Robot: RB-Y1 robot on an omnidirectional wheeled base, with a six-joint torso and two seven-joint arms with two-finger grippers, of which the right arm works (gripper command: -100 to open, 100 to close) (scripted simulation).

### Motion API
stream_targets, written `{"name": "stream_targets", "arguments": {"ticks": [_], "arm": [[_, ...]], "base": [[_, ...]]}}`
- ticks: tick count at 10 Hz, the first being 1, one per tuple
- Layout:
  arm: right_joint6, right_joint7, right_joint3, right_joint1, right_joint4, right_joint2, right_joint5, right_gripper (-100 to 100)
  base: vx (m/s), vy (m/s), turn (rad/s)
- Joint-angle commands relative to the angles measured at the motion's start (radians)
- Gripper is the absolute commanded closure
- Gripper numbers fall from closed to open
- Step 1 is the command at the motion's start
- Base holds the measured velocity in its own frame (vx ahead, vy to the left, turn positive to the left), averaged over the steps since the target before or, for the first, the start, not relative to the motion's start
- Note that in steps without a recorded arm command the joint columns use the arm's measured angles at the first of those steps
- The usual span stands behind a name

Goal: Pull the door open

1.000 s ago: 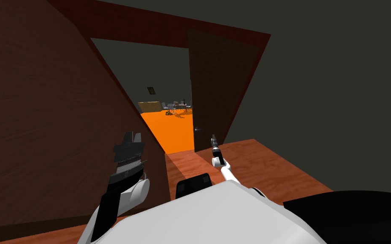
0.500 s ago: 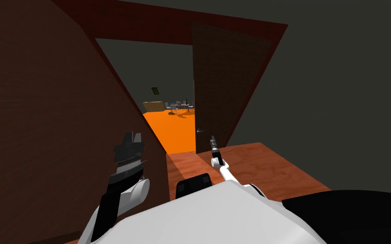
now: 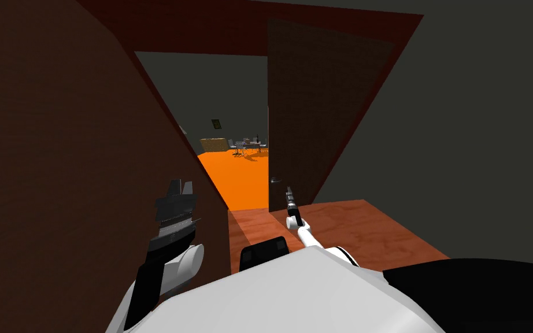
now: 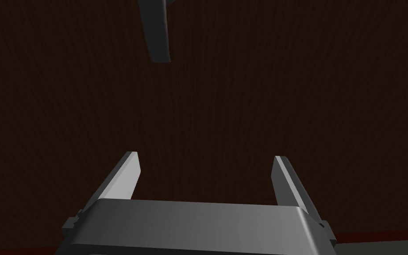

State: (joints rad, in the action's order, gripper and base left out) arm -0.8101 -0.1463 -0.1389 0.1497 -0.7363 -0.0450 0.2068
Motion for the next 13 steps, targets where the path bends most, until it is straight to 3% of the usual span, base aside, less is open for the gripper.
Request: {"name": "stream_targets", "arguments": {"ticks": [1,6,11,12,13], "arm": [[-0.006,-0.007,-0.003,0.012,0.032,0.007,0.003,-100],[-0.024,-0.028,-0.012,0.059,0.147,0.032,0.017,-100],[-0.031,-0.037,-0.016,0.079,0.196,0.046,0.022,-100],[-0.024,-0.037,-0.016,0.075,0.182,0.045,0.022,-100],[-0.026,-0.032,-0.018,0.074,0.188,0.014,0.025,-100]], "base": [[0.075,-0.025,0.096],[0.093,-0.027,0.118],[0.051,-0.010,0.075],[0.022,-0.003,0.012],[-0.035,-0.064,0.053]]}}
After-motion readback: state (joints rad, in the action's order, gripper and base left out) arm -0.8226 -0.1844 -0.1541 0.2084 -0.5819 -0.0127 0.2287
